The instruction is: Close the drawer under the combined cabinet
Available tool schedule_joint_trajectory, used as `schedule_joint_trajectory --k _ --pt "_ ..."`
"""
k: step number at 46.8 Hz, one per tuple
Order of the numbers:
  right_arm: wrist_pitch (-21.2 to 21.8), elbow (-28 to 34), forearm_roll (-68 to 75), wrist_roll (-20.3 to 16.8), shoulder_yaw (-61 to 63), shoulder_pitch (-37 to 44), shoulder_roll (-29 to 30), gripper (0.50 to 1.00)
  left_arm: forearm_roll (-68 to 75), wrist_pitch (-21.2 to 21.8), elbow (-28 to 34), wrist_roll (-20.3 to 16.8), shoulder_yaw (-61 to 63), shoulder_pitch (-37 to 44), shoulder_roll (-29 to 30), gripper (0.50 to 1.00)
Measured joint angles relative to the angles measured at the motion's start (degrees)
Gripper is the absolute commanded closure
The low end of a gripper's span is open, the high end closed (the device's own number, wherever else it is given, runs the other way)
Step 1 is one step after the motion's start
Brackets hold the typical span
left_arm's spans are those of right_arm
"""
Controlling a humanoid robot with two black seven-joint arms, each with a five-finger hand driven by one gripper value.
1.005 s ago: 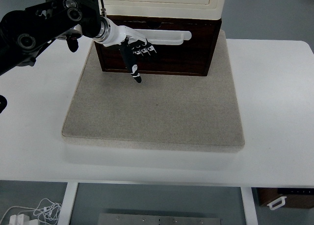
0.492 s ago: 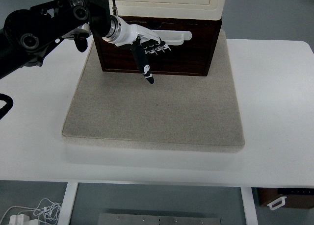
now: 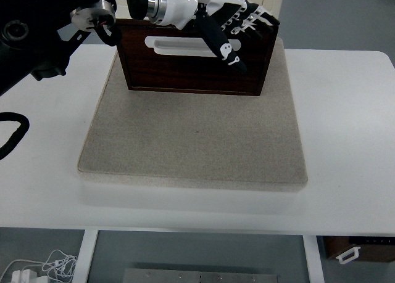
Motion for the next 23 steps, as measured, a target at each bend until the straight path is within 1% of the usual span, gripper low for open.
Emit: schedule_joint_trajectory --k 5,9,16,23 --pt "0.0 0.0 0.0 0.0 0.0 0.0 0.0 0.548 -0.1 0.0 0.2 -4.0 -7.3 -0.1 -0.7 0.506" --pt "0.0 0.0 0.0 0.0 0.0 0.0 0.0 0.548 -0.4 0.0 0.6 -6.4 -13.1 -0.3 -1.1 0.506" --pt "0.0 0.0 0.0 0.0 0.0 0.0 0.0 0.548 -3.3 0.1 2.4 -9.3 -21.5 -2.0 -1.5 0.506" --pt "0.0 0.0 0.0 0.0 0.0 0.0 0.0 0.548 -8.1 5.0 6.6 -11.7 -25.6 -4.9 -0.8 0.506"
